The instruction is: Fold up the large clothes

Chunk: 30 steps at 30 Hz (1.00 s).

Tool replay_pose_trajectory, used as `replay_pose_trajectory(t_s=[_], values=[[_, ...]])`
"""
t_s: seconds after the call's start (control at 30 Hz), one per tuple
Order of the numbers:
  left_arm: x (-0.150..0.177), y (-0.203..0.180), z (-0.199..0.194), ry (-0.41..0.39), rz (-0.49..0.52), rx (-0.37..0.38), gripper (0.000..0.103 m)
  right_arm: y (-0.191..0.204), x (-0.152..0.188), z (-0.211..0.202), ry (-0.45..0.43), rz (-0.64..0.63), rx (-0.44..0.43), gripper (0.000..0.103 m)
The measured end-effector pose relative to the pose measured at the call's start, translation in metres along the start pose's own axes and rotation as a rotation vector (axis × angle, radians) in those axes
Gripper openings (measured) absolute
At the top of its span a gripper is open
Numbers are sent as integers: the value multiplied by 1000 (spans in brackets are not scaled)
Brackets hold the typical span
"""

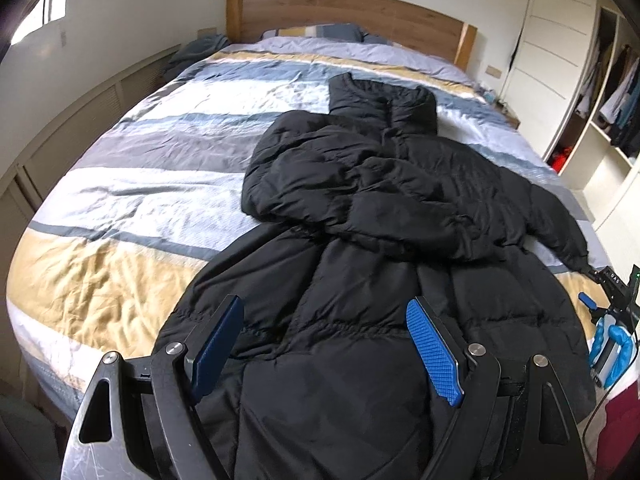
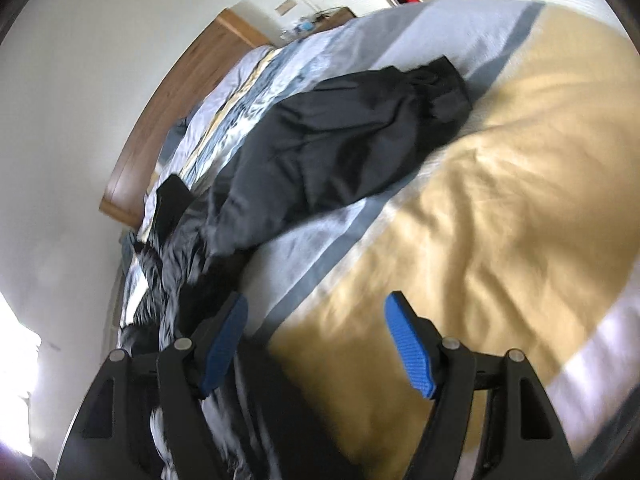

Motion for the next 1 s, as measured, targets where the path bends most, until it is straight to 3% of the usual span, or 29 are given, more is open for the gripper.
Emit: replay_pose_trajectory(t_s=[0.27, 0.67, 0.87, 0.97, 1.0], values=[[1, 8, 12, 40, 6, -48, 83, -36, -36, 36, -32, 181, -89, 70], [11, 13, 34, 98, 22, -89, 83, -55, -97, 62, -150, 404, -261, 70], [15, 11, 42, 114, 44, -92, 83, -63, -116, 72, -184, 476, -291, 69], [17, 9, 45, 120, 51, -88, 83, -58, -127, 79, -177, 462, -290, 55], [18, 8, 45, 121, 56, -87, 83, -57, -131, 81, -178, 461, -287, 41]])
Point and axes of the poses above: each gripper's, at about its wrist camera, not at the fingertips, and z roughly the way its jaws point, y to its left, x to its underside, the point moved 8 cm from there along z, roughly the way its jaws point, and after that the axes turned 1 degree about z, right-handed, at the moved point
